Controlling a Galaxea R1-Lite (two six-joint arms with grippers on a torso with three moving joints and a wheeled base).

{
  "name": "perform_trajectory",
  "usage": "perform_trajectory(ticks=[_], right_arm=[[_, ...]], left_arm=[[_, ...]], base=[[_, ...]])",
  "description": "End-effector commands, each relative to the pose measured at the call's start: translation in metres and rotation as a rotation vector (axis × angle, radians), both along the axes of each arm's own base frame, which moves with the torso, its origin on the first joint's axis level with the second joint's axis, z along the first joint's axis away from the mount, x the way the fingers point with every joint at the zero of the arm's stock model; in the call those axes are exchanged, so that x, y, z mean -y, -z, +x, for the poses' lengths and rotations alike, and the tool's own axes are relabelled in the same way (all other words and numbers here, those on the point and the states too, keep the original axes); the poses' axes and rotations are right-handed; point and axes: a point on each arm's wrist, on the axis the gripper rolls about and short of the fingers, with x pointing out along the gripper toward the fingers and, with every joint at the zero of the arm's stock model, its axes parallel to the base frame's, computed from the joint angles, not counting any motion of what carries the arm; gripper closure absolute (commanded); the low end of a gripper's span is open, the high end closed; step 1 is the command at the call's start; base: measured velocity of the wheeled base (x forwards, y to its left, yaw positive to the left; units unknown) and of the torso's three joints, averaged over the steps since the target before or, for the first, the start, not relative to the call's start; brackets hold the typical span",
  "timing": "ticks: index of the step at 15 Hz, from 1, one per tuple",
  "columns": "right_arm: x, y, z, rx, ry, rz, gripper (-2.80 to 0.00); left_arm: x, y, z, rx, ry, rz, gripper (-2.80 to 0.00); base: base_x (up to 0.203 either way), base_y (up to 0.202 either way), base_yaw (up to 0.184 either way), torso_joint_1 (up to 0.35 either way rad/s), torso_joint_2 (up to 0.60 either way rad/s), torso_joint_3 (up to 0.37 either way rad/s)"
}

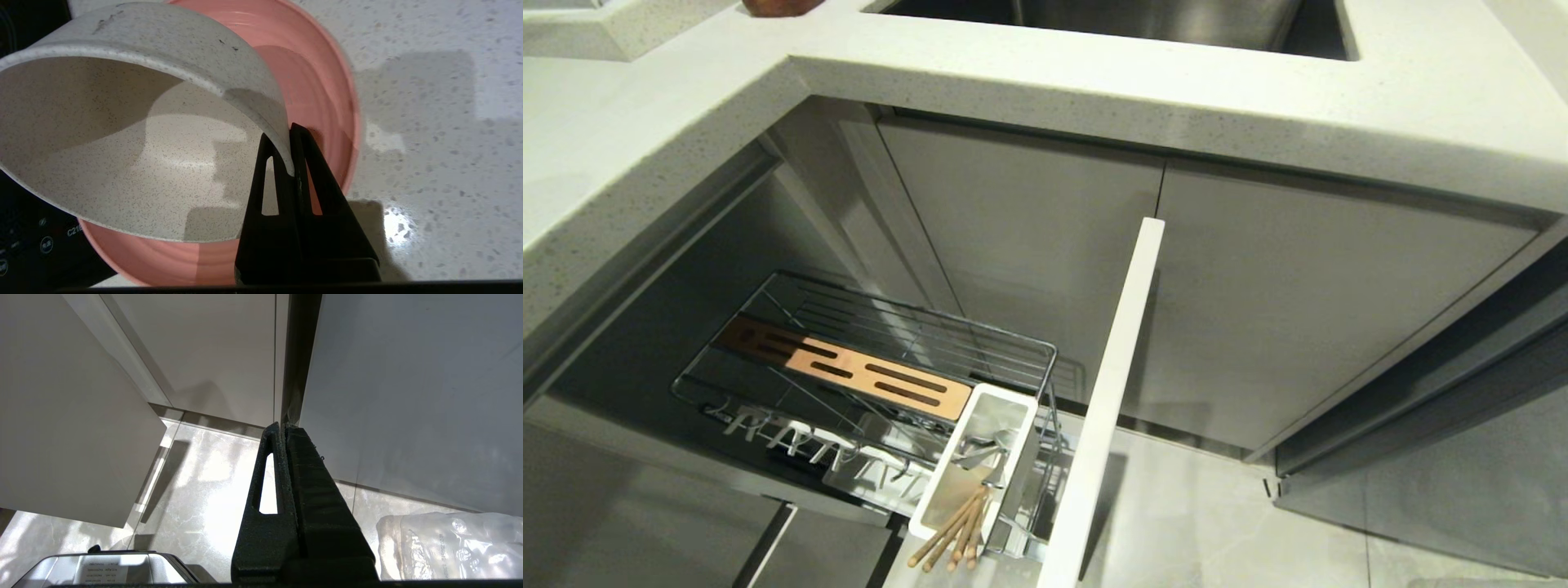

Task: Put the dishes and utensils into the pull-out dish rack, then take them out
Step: Take the bowl out of the cupboard

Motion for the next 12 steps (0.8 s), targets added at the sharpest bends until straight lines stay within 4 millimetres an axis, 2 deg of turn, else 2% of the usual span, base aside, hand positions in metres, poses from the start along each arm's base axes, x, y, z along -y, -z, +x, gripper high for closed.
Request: perform_trajectory(ticks=[1,12], right_arm=[[0.0,0.001,0.0,-0.003,-0.001,0.0,0.0],[0.0,0.0,0.0,-0.001,-0.001,0.0,0.0]], left_arm=[[-0.003,0.002,0.0,-0.009,-0.03,-0.008,0.0],[-0.014,0.02,0.004,-0.048,-0.066,-0.092,0.0]], base=[[0.0,0.0,0.0,0.0,0.0,0.0],[0.0,0.0,0.0,0.0,0.0,0.0]])
